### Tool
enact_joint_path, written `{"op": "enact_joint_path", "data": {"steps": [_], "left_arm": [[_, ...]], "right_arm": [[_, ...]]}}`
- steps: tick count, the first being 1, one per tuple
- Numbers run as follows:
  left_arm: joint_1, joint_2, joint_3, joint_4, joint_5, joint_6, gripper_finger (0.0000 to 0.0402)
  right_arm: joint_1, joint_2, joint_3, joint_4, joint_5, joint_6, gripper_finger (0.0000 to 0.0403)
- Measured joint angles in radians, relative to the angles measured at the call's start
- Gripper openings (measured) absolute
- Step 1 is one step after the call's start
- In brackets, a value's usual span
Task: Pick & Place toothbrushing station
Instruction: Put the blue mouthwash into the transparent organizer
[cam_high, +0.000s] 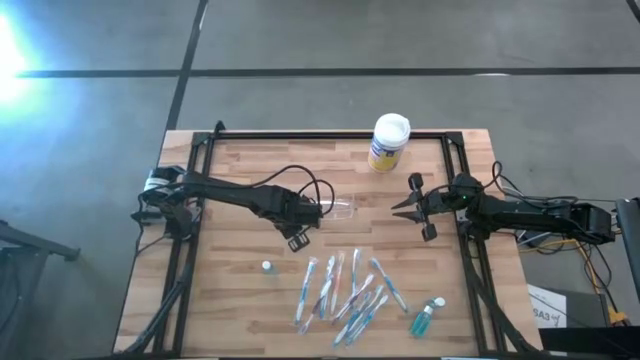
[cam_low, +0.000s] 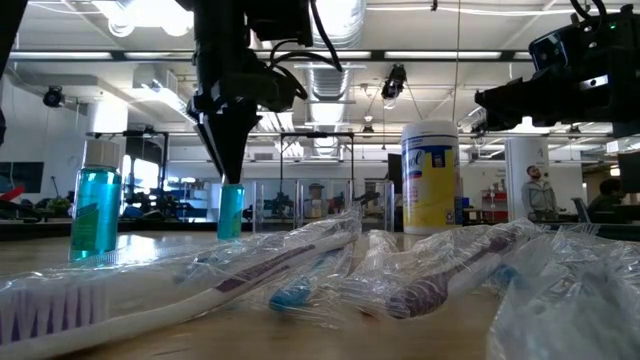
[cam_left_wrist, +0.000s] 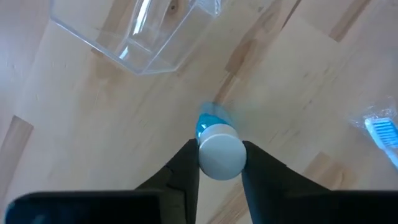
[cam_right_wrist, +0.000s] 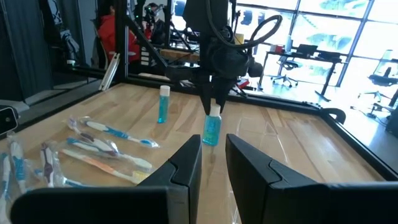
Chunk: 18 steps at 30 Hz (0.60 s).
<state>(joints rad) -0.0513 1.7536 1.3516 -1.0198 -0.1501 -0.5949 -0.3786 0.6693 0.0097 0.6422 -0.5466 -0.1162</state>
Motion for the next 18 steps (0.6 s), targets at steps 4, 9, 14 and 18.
{"op": "enact_joint_path", "data": {"steps": [4,9,14,18], "left_arm": [[-0.003,-0.005,0.002,-0.006,0.000,0.054,0.0095],[-0.014,-0.052,0.003,-0.007,-0.008,0.116,0.0095],[-0.036,-0.150,0.000,-0.005,-0.021,0.209,0.0095],[-0.062,-0.262,-0.017,0.017,-0.048,0.318,0.0095]], "right_arm": [[0.000,0.000,0.000,0.000,0.000,0.000,0.0068],[0.000,0.000,0.000,-0.004,0.000,0.000,0.0068],[0.000,0.000,0.000,-0.012,0.000,0.001,0.0068],[0.000,0.000,0.000,-0.011,0.000,0.004,0.0068]]}}
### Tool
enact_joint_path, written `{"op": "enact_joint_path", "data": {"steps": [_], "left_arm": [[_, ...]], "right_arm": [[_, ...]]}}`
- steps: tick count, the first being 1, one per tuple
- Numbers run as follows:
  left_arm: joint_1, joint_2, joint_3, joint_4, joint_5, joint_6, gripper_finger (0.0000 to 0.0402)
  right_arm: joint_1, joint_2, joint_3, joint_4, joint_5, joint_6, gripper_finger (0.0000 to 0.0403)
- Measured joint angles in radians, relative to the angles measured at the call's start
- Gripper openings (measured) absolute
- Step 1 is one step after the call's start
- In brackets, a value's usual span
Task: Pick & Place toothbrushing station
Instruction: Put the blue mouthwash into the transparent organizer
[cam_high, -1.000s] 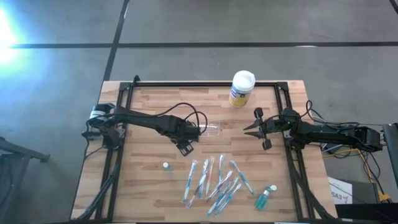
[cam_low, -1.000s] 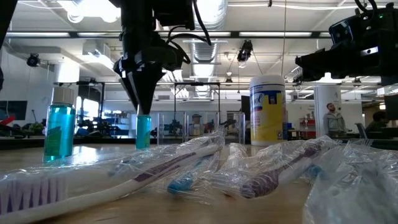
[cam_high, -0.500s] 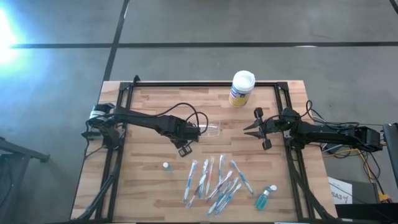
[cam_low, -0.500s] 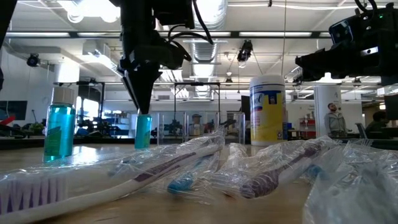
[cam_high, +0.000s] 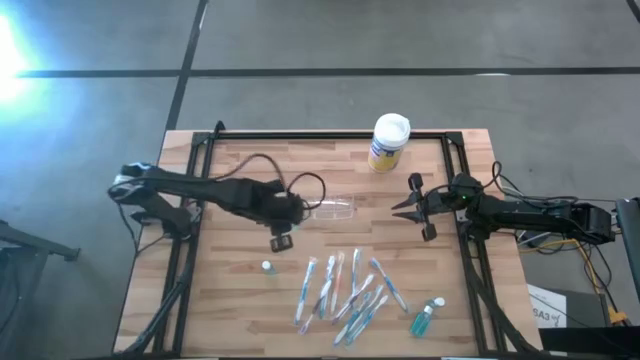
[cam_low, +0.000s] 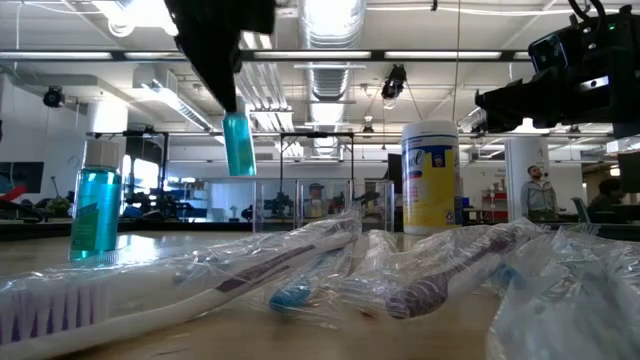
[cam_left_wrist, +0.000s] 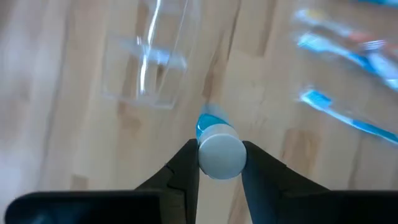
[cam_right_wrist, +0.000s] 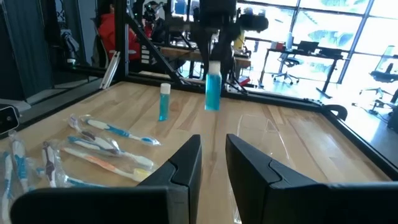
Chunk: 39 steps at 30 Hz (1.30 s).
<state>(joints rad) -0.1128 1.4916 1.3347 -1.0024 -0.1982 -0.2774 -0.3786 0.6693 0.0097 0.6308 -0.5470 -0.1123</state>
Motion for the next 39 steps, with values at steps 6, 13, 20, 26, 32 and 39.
{"op": "enact_joint_path", "data": {"steps": [6,13,20,26,32,39], "left_arm": [[-0.013,-0.252,-0.161,0.164,-0.001,0.110,0.0095],[-0.013,-0.582,-0.490,0.456,0.066,0.172,0.0095],[-0.012,-0.811,-0.723,0.598,0.102,0.062,0.0095],[-0.012,-0.890,-0.799,0.618,0.093,0.010,0.0095],[0.027,-0.847,-0.739,0.637,0.014,-0.033,0.0095],[0.134,-0.657,-0.500,0.624,0.011,0.014,0.0095]], "right_arm": [[0.000,0.000,0.000,0.001,0.000,0.000,0.0068],[0.000,-0.001,0.000,0.001,0.000,-0.014,0.0068],[0.000,-0.001,0.000,0.001,0.000,0.008,0.0068],[0.001,-0.002,0.000,0.009,0.000,0.061,0.0068],[0.001,-0.002,0.000,0.011,0.000,0.080,0.0068],[0.001,-0.002,0.000,0.028,-0.001,0.087,0.0068]]}}
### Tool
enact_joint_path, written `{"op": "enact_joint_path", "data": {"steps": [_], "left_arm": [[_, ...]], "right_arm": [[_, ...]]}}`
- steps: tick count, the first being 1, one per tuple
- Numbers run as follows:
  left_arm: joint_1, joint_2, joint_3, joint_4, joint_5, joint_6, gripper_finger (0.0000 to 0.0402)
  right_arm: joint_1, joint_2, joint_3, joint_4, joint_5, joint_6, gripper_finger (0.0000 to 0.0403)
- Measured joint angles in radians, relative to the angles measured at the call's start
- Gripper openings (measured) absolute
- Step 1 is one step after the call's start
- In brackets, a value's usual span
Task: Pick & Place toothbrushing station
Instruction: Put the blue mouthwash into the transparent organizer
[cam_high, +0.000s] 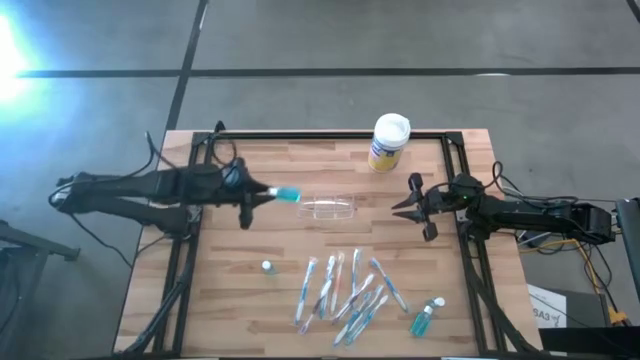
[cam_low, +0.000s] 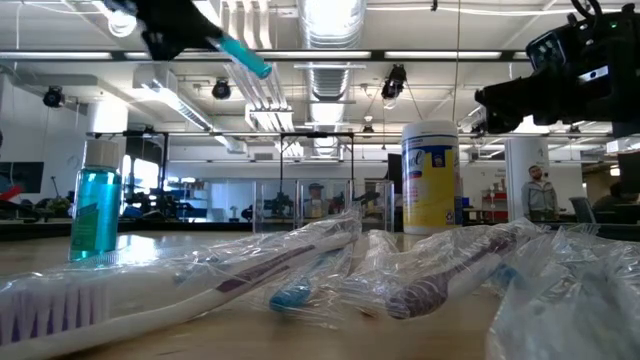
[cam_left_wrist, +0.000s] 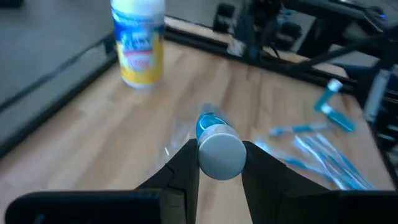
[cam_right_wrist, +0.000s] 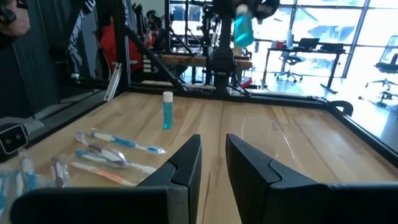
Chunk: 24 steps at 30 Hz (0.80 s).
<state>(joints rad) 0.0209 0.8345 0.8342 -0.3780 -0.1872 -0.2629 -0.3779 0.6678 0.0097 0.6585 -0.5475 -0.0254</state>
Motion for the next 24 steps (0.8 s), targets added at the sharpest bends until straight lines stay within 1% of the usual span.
{"op": "enact_joint_path", "data": {"steps": [7,11,15,18,20,24], "left_arm": [[0.072,0.307,0.358,-0.221,0.014,0.176,0.0095],[0.083,0.503,0.567,-0.374,0.018,0.271,0.0095],[0.084,0.683,0.748,-0.514,0.019,0.349,0.0095],[0.084,0.796,0.860,-0.598,0.019,0.405,0.0095],[0.084,0.858,0.921,-0.655,0.019,0.468,0.0095],[0.084,0.953,0.989,-0.723,0.019,0.613,0.0095]], "right_arm": [[0.000,0.000,0.000,0.011,0.000,-0.008,0.0068],[0.000,0.000,0.000,0.011,0.000,-0.014,0.0068],[0.000,0.000,0.000,0.013,0.000,-0.054,0.0068],[0.000,0.000,0.000,0.013,0.000,-0.063,0.0068],[0.000,0.000,0.000,0.013,0.000,-0.064,0.0068],[0.000,0.000,0.000,0.013,0.000,-0.065,0.0068]]}}
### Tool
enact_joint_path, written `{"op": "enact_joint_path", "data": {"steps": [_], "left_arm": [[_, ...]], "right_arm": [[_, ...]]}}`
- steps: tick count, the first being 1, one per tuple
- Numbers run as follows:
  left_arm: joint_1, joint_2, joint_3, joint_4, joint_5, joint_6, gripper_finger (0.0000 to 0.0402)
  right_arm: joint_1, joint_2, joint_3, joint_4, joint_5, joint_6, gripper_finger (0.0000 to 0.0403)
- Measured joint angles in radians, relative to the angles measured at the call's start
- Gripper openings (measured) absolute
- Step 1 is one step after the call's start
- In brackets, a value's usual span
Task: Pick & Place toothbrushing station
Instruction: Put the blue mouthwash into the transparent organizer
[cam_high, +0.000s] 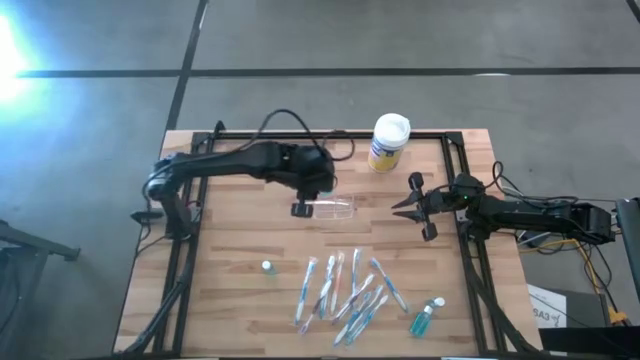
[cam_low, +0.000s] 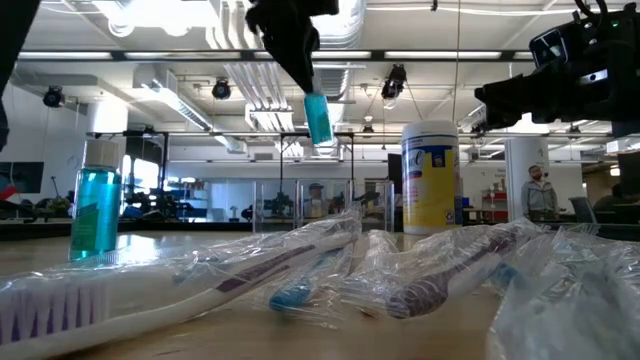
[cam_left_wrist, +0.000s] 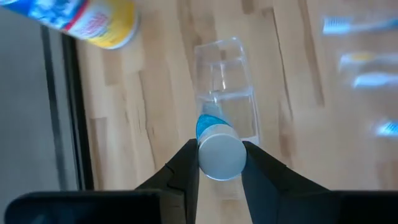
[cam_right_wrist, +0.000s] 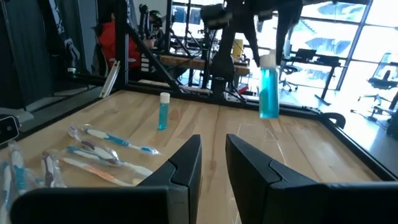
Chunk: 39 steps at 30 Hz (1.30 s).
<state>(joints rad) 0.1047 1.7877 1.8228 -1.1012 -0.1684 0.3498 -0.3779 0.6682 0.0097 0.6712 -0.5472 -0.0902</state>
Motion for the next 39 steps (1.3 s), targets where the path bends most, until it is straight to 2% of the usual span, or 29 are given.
{"op": "enact_joint_path", "data": {"steps": [9,25,39], "left_arm": [[0.000,0.103,0.017,0.008,-0.001,0.205,0.0095],[0.038,0.202,0.016,-0.009,-0.006,0.332,0.0095],[0.069,0.247,0.005,0.022,0.014,0.373,0.0095]], "right_arm": [[0.000,0.000,0.000,0.000,0.000,-0.022,0.0068],[0.000,0.001,0.000,-0.001,0.000,-0.018,0.0068],[0.000,0.000,0.000,-0.002,0.000,-0.017,0.0068]]}}
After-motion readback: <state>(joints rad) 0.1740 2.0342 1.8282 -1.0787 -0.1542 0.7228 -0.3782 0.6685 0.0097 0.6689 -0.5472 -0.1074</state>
